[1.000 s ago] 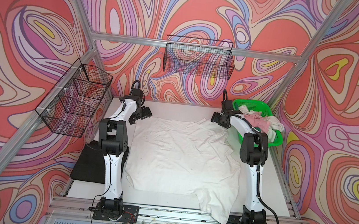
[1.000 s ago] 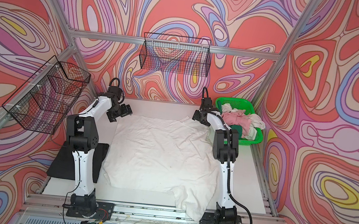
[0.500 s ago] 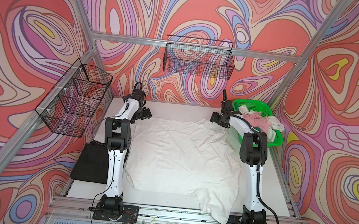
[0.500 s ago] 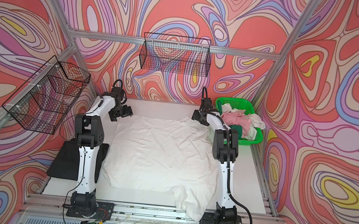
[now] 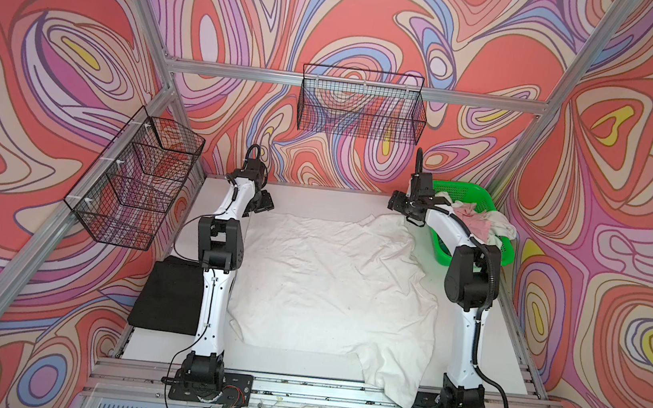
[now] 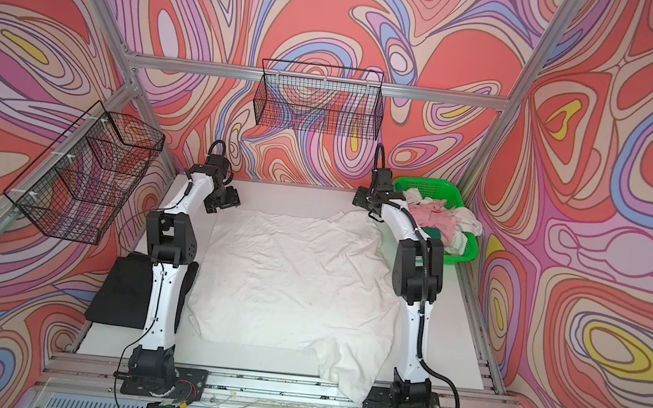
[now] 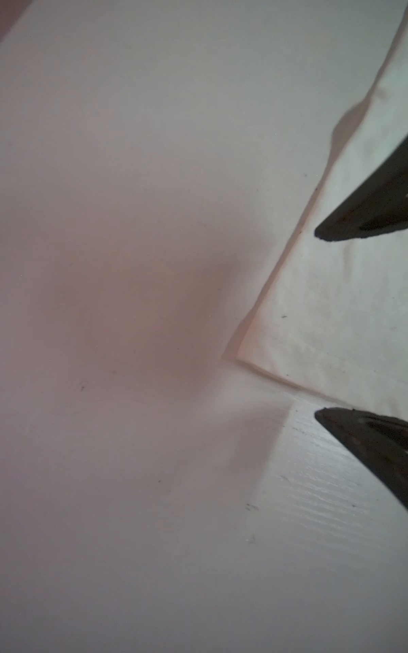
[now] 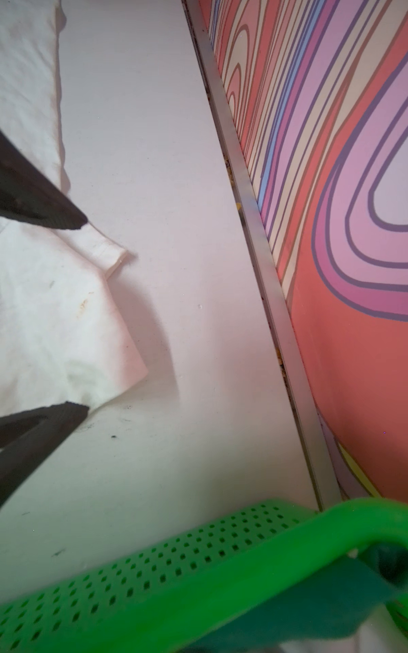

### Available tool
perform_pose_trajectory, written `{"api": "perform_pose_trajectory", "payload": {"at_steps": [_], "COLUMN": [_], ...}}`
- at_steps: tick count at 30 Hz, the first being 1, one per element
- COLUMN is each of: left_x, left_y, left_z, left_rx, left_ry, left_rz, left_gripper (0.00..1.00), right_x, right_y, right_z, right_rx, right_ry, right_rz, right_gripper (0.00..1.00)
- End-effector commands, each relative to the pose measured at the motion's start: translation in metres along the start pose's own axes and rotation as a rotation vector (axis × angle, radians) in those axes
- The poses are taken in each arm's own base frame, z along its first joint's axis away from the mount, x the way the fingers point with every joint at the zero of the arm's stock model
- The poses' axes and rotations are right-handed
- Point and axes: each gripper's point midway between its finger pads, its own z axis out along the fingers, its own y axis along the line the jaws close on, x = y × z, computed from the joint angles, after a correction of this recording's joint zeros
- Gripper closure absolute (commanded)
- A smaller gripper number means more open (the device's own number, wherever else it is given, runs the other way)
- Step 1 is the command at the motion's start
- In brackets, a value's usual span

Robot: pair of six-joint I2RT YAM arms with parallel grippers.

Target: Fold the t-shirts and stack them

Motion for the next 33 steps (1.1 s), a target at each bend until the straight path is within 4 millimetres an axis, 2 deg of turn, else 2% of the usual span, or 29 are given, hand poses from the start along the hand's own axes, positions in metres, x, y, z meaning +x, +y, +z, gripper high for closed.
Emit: {"api": "perform_pose_trajectory", "payload": {"at_steps": [1, 7, 10, 15, 20, 24, 29, 33], "left_x": [0.009, 0.005, 0.001, 0.001, 0.002, 0.002, 0.002, -0.001], "left_y": [0.010, 0.001, -0.005, -0.008, -0.011, -0.010, -0.008, -0.011], "left_z": [0.010, 0.017, 0.016, 0.017, 0.018, 0.017, 0.011, 0.002], "left_rx": [-0.061, -0.033, -0.028, -0.008, 0.004, 0.003, 0.000, 0.027], "left_ry": [0.034, 0.023, 0.010, 0.010, 0.016, 0.016, -0.005, -0.027], "left_rz": [0.036, 0.049, 0.061, 0.070, 0.076, 0.076, 0.072, 0.060], "left_gripper": [0.27, 0.40, 0.42, 0.58, 0.63, 0.84, 1.00, 1.00], "right_x": [0.004, 0.013, 0.018, 0.035, 0.043, 0.045, 0.050, 0.051], "right_y": [-0.015, -0.022, -0.022, -0.022, -0.022, -0.024, -0.025, -0.027], "right_z": [0.013, 0.024, 0.031, 0.047, 0.052, 0.057, 0.065, 0.069], "right_rx": [0.039, 0.027, 0.020, -0.004, -0.010, -0.014, -0.043, -0.041], "right_ry": [0.013, 0.036, 0.052, 0.108, 0.126, 0.124, 0.141, 0.139], "right_rz": [-0.012, -0.006, -0.007, 0.003, 0.014, 0.020, 0.046, 0.054], "right_gripper": [0.19, 0.19, 0.19, 0.19, 0.19, 0.19, 0.20, 0.22]}}
